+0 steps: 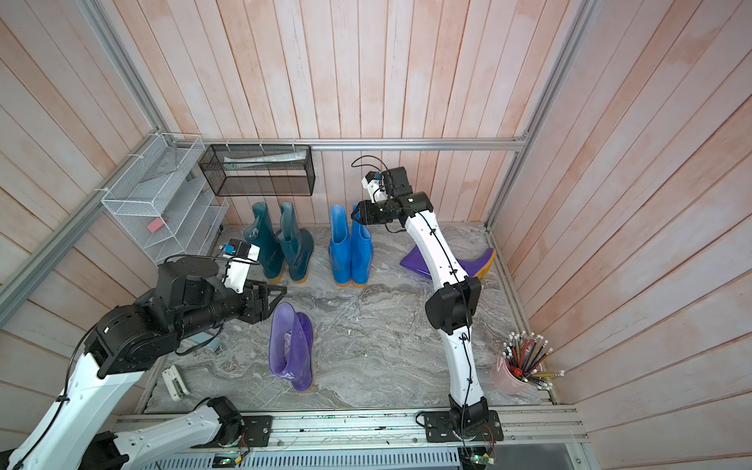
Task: Match and arrange rain boots in pairs
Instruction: Pair a pair of rain boots at the center of the board, then pick up the rain boot at the center of the board.
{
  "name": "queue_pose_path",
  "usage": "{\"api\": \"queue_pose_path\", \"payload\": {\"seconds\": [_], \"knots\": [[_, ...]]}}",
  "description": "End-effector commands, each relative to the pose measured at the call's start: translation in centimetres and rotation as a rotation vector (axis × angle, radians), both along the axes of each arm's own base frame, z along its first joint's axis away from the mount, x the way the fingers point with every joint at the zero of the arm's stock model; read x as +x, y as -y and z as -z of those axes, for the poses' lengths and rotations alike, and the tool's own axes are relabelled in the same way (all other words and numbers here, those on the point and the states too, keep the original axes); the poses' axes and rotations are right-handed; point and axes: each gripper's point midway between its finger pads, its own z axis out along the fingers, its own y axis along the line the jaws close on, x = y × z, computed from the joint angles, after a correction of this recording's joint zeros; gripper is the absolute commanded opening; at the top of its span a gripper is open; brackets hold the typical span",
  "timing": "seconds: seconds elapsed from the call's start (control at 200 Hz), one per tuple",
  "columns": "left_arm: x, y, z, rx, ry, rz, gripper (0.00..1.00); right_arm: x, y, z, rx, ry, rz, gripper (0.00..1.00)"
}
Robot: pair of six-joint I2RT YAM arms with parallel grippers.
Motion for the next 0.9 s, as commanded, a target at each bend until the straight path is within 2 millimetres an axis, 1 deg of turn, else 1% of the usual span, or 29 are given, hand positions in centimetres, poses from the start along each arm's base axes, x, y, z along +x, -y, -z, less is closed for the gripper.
{"api": "queue_pose_path", "payload": {"seconds": [0.0,0.1,0.18,0.29,0.38,0.44,0.535,0.645,0.8,0.895], "knots": [[-1.3,0.4,0.0,-0.026,-0.050,0.041,0.64,-0.8,0.3,-3.0,0.022,0.063,-0.005,0.51],[-2.2,-0.1,0.8,-0.022,-0.107,0.036,0.67,-1.2,1.1,-4.0,0.012,0.080,0.007,0.54],[-2.8,-0.6,1.7,-0.006,-0.161,0.011,0.67,-1.6,1.9,-4.7,0.002,0.097,0.021,0.56],[-3.4,-1.2,2.9,-0.005,-0.219,-0.021,0.67,-2.3,3.1,-5.2,-0.011,0.113,0.042,0.60],[-4.0,-1.2,4.0,-0.017,-0.260,-0.020,0.68,-2.9,4.1,-5.3,-0.024,0.123,0.066,0.63],[-4.4,-0.9,4.7,-0.033,-0.282,-0.008,0.68,-3.4,5.0,-5.1,-0.033,0.125,0.084,0.65],[-4.9,-0.2,5.1,-0.077,-0.298,0.026,0.69,-4.2,6.5,-5.0,-0.039,0.133,0.117,0.67],[-5.2,0.9,5.8,-0.105,-0.324,0.066,0.70,-5.4,8.3,-4.4,-0.030,0.128,0.156,0.67],[-5.1,1.3,7.1,-0.089,-0.353,0.071,0.70,-7.9,10.5,-3.4,-0.009,0.122,0.200,0.68],[-5.0,1.4,7.8,-0.069,-0.368,0.066,0.70,-9.4,11.6,-2.4,0.001,0.108,0.226,0.69]]}}
